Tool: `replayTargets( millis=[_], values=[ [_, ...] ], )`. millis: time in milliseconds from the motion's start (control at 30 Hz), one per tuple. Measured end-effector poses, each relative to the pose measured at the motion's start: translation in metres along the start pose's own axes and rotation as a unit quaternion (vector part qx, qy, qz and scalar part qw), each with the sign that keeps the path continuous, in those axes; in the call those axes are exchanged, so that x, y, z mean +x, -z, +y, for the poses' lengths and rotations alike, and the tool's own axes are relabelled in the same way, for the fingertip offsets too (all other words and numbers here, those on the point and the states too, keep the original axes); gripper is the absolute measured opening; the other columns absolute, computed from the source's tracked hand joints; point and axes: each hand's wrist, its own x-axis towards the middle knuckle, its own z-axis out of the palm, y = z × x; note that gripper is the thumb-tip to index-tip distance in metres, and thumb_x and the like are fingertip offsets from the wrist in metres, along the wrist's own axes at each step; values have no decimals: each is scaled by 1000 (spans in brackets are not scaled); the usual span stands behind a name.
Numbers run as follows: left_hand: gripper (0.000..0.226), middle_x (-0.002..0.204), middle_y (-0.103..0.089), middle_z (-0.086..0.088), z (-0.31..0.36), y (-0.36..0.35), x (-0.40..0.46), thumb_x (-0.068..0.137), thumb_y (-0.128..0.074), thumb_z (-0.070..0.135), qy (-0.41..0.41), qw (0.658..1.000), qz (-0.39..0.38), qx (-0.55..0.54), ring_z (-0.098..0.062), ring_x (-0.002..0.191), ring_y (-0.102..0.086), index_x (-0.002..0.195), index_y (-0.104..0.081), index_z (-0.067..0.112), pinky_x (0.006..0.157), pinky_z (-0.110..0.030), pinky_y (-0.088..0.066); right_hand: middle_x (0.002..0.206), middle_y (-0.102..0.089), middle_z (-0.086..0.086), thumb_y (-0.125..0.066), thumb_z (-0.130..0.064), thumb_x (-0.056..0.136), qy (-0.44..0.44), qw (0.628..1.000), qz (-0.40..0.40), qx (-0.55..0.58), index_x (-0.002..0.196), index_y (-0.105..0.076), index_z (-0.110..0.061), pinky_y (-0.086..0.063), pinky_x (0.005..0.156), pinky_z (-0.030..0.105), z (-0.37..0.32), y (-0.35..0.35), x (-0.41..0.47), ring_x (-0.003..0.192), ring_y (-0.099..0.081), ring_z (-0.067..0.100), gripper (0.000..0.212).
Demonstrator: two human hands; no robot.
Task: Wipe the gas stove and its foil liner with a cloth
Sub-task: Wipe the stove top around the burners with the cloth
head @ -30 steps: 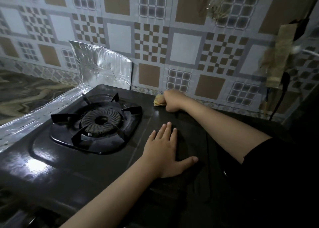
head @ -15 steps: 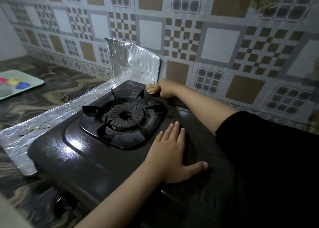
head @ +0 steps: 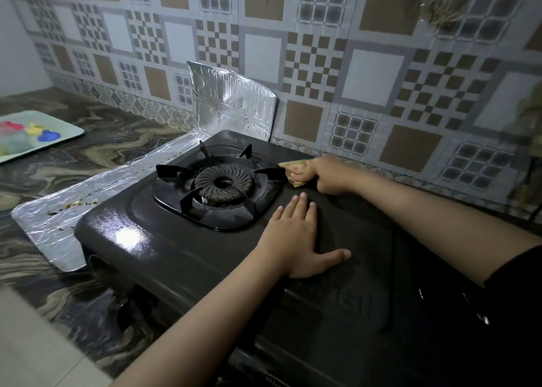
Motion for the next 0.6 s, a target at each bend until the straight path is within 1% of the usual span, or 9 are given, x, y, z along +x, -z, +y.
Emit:
replayTargets(
  millis=[67,133,200,233,367,400,500,533,600],
  values=[
    [110,161,7,-11,0,0,0,79,-39,80,0,1000,2,-5,-22,149,7,154,-4,8,120,-39,-1,143,-49,-9,-45,9,74,13,1000,-10,-9,132,-53,-37,-30,113,24,-1,0,-15,131,-45,17,74],
    [109,162,5,-10,1,1,-1,79,-39,80,-1,1000,6,-6,-21,149,5,154,-6,7,120,-38,-1,145,-45,-12,-44,11,74,33,999,-24,-12,133,-53,-31,-19,110,14,-5,4,-30,136,-38,10,73],
    [107,162,3,-8,1,1,-3,80,-39,78,-2,1000,10,-5,-20,149,4,154,-7,7,119,-36,-2,141,-50,-9,-42,11,72,41,998,-36,-13,131,-56,-32,-32,112,24,-4,10,-38,131,-46,15,74],
    [106,162,3,-8,1,1,-4,81,-40,78,-2,1000,12,-5,-19,149,3,154,-7,8,119,-36,-2,139,-53,-9,-42,12,71,33,999,-42,-7,129,-58,-33,-39,108,30,-3,13,-40,126,-50,18,74],
    [106,162,2,-7,0,2,-4,81,-41,77,1,1000,14,-7,-18,149,3,154,-7,8,119,-34,-2,125,-65,-10,-41,12,66,15,998,-48,45,117,-67,-33,-46,102,39,1,23,-44,116,-57,19,73],
    [106,162,3,-7,-1,2,-4,81,-40,77,2,1000,13,-6,-18,149,3,154,-7,8,119,-34,-2,122,-67,-8,-42,12,66,9,997,-46,56,114,-69,-32,-46,101,40,2,25,-47,114,-58,19,70],
    [106,162,3,-6,-1,2,-3,81,-40,78,-1,1000,3,-3,-18,149,2,154,-7,9,119,-34,-2,119,-68,-9,-44,15,72,-31,995,-56,82,107,-74,-22,-47,102,32,12,34,-62,114,-58,12,59],
    [107,162,3,-6,-2,2,-2,80,-39,79,0,1000,2,-1,-18,149,2,154,-7,9,119,-34,-3,116,-69,-9,-44,14,73,-50,994,-61,78,104,-75,-21,-49,98,30,18,39,-69,111,-59,12,56],
    [108,162,4,-6,-2,3,0,79,-39,80,2,1000,-3,5,-19,149,2,154,-6,9,119,-36,-4,109,-70,-5,-45,10,76,-101,992,-64,49,97,-78,-22,-50,83,26,37,48,-81,97,-61,16,51]
  ],
)
